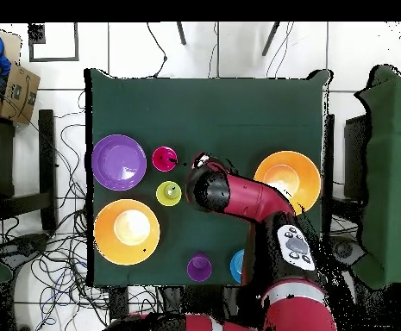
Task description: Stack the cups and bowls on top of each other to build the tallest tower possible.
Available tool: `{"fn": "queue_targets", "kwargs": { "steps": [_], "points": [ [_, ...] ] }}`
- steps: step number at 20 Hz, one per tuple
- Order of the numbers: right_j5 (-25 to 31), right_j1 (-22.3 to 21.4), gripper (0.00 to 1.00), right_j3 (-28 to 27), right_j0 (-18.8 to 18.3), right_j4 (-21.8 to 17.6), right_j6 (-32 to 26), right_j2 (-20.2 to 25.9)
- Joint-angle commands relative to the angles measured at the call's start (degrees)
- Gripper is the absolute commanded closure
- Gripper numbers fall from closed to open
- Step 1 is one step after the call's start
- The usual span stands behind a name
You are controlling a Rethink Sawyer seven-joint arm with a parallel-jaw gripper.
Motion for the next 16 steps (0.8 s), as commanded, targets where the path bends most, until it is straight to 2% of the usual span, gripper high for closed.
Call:
{"fn": "queue_targets", "kwargs": {
  "steps": [1, 16],
  "points": [
    [-0.84, 0.93, 0.0, 2.86, 2.34, 4.12, 12.16, 1.8],
    [-1.74, 3.37, 0.0, 1.43, 10.63, 12.19, 17.12, -2.42]
  ]
}}
